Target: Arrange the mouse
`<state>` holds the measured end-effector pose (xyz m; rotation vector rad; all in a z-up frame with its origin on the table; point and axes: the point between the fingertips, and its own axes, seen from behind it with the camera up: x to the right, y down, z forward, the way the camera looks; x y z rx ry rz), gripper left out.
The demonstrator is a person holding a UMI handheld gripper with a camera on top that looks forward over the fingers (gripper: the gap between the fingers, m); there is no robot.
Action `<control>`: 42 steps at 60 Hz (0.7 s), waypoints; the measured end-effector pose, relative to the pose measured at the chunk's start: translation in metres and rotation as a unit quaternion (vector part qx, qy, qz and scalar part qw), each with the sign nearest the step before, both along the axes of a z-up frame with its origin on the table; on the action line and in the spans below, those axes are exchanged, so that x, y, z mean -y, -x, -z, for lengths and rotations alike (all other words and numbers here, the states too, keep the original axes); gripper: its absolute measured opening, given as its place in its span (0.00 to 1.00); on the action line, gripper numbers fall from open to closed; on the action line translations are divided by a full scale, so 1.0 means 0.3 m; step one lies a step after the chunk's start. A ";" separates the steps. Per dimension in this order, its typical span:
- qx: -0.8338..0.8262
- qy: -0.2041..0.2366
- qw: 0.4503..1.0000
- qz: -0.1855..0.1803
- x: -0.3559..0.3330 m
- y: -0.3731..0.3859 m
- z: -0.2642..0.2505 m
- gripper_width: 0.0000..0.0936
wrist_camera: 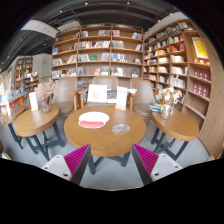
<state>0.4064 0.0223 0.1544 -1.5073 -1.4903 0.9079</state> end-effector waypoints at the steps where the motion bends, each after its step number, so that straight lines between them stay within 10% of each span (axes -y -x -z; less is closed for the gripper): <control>1: 0.003 0.001 1.000 0.000 0.001 0.000 0.004 0.91; 42: 0.081 -0.004 0.996 0.036 -0.114 0.642 0.389 0.91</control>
